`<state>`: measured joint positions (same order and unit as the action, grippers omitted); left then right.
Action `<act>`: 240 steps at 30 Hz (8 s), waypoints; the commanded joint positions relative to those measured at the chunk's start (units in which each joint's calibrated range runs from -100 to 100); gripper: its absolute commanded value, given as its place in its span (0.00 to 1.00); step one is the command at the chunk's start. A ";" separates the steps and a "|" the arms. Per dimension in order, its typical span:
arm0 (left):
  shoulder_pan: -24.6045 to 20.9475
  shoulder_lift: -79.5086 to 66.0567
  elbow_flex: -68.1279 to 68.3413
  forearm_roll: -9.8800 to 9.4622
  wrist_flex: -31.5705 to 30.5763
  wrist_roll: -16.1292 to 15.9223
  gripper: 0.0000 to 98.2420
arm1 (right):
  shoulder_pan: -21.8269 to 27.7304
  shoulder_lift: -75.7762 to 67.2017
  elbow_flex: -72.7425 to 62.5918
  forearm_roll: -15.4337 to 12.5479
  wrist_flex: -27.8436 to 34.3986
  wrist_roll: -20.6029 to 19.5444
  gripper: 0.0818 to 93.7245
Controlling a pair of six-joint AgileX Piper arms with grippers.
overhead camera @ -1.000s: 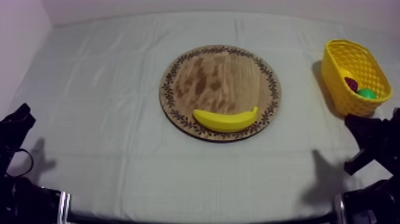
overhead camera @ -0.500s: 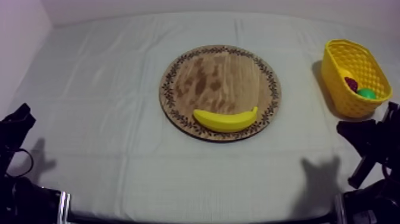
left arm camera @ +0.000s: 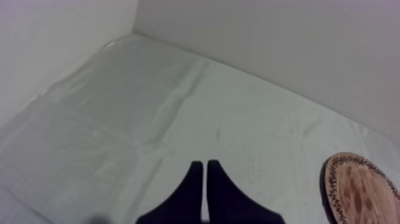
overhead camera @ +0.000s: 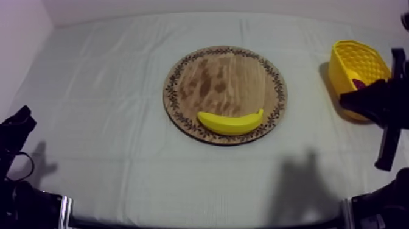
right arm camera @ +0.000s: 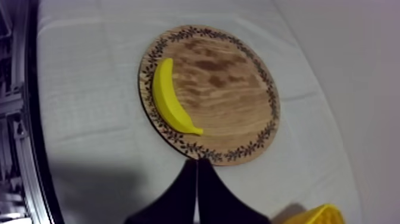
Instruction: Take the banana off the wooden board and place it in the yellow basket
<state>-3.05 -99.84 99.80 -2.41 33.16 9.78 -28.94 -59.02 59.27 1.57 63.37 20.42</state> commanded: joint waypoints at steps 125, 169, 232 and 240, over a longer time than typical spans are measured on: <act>-0.02 0.02 -0.02 -0.01 -0.01 0.01 0.00 | -2.62 75.04 -46.74 1.76 15.11 6.72 0.15; -0.02 0.02 -0.02 -0.01 -0.01 0.01 0.00 | 21.77 56.84 -50.43 4.16 28.07 1.64 0.17; -0.02 0.02 -0.02 -0.01 -0.01 0.01 0.00 | 40.53 68.92 -38.13 1.88 12.14 -2.42 0.67; -0.02 0.02 -0.02 -0.01 -0.01 0.01 0.00 | 41.13 57.73 -33.34 0.07 10.43 -0.66 0.42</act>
<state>-3.05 -99.84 99.80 -2.41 33.16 9.78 12.32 1.82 24.90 1.74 74.52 19.69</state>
